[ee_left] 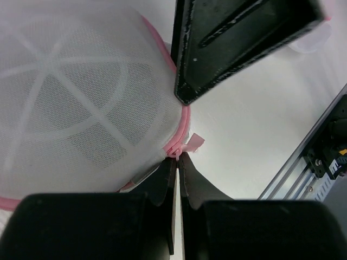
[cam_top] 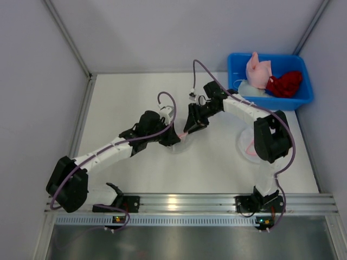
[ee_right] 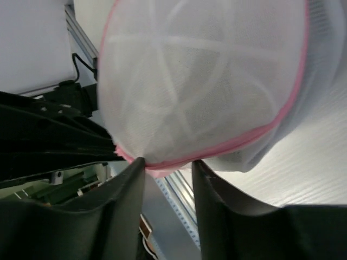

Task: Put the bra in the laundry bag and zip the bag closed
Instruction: Zip the zipper on the laundry bag.

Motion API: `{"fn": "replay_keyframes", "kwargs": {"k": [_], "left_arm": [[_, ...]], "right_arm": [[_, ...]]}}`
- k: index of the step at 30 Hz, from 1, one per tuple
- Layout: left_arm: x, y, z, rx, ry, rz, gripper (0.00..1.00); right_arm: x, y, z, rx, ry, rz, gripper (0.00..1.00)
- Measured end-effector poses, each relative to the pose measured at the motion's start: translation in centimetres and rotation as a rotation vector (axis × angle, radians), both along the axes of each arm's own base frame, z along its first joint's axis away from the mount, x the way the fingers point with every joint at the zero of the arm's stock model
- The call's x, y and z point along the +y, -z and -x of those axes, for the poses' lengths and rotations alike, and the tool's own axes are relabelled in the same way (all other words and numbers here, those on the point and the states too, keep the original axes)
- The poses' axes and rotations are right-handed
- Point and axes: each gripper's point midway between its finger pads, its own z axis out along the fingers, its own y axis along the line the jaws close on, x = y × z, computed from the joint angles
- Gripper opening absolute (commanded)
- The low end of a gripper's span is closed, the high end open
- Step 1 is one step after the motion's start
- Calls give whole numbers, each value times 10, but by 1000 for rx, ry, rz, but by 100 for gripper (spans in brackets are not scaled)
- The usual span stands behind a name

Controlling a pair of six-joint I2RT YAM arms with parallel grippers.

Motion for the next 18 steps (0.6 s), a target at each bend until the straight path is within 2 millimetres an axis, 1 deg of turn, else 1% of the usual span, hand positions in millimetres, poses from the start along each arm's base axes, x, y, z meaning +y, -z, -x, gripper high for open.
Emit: {"fn": "replay_keyframes", "kwargs": {"k": [1,2,4,5,12,15,18], "left_arm": [[0,0,0,-1,0,0,0],[0,0,0,-2,0,1,0],[1,0,-1,-4,-4,-1,0],[2,0,-1,-6,-8,-3,0],[17,-3,7,-45,-41,-5,0],[21,-7,10,-64,-46,1,0],[24,-13,7,-91,-60,4,0]], "right_arm": [[0,5,-2,8,3,9,28],[1,10,-3,17,5,17,15],[1,16,-5,33,7,27,4],[2,16,-6,36,8,27,0],[1,4,-11,50,13,-10,0],[-1,3,-14,54,21,-14,0],[-5,3,-17,57,37,-15,0]]}}
